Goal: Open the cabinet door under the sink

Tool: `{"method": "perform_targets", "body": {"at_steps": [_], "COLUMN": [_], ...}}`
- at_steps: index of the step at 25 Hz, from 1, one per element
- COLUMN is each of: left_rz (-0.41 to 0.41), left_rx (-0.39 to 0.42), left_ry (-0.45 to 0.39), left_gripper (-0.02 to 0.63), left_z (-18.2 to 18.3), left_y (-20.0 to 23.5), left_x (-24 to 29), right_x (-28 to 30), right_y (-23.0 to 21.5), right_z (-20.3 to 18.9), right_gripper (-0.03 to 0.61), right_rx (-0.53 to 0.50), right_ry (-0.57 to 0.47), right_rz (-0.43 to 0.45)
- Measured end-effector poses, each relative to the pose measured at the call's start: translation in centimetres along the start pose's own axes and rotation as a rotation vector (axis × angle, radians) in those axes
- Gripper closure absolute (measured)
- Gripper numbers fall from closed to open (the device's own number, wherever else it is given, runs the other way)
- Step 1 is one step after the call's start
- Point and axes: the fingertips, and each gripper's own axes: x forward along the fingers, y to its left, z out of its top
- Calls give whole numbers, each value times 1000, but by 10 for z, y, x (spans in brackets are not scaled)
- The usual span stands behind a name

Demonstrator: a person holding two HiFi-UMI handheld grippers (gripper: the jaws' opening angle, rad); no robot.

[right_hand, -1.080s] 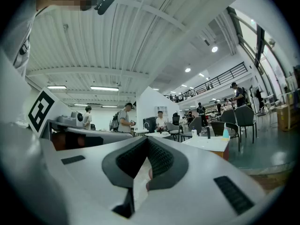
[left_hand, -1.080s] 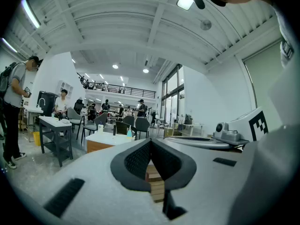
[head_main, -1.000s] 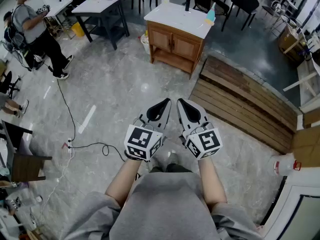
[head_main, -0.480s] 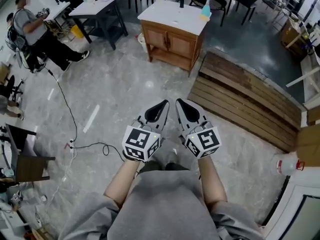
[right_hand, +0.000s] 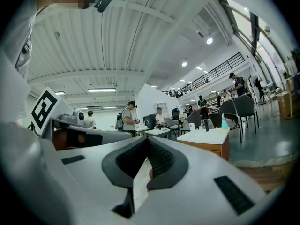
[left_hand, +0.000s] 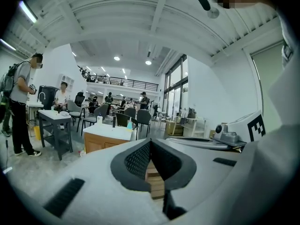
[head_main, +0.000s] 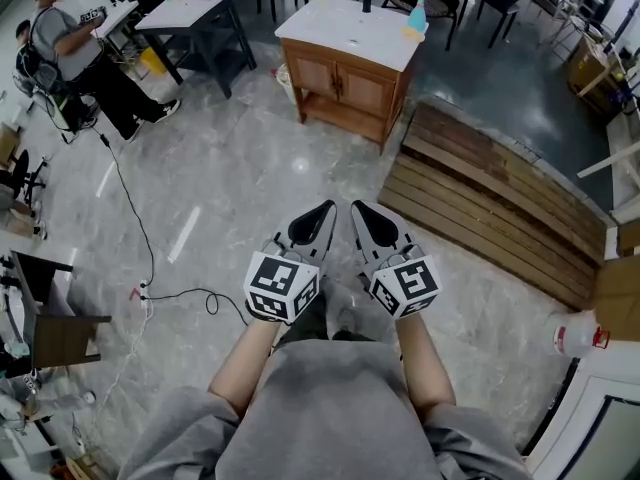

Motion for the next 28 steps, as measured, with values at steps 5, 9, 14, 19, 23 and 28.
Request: {"method": "perform_targets", "body": {"at_steps": [5, 9, 14, 19, 23, 28], "left_rz": [-4, -11, -37, -70, -94, -106], "left_rx": [-12, -26, -44, -63, -74, -79], "left_ry": [-1, -4, 3, 13, 10, 11], "left_gripper": [606, 606, 606, 606, 606, 606], "left_z": [4, 12, 20, 22, 26, 28], "left_y": [36, 72, 117, 157, 185, 208], "left_x": [24, 46, 68, 85, 94, 102], "right_x": [40, 78, 128, 174, 205, 225], "right_y": [-17, -30, -41, -47, -49, -49], "right_z": [2, 2, 6, 5, 3, 0], "right_gripper": [569, 569, 569, 569, 569, 569], "right_rx": [4, 0, -3, -8, -7, -5], "right_ry": [2, 11, 17, 26, 31, 40], "right_rz": [-10, -15, -39, -58, -78, -98]}}
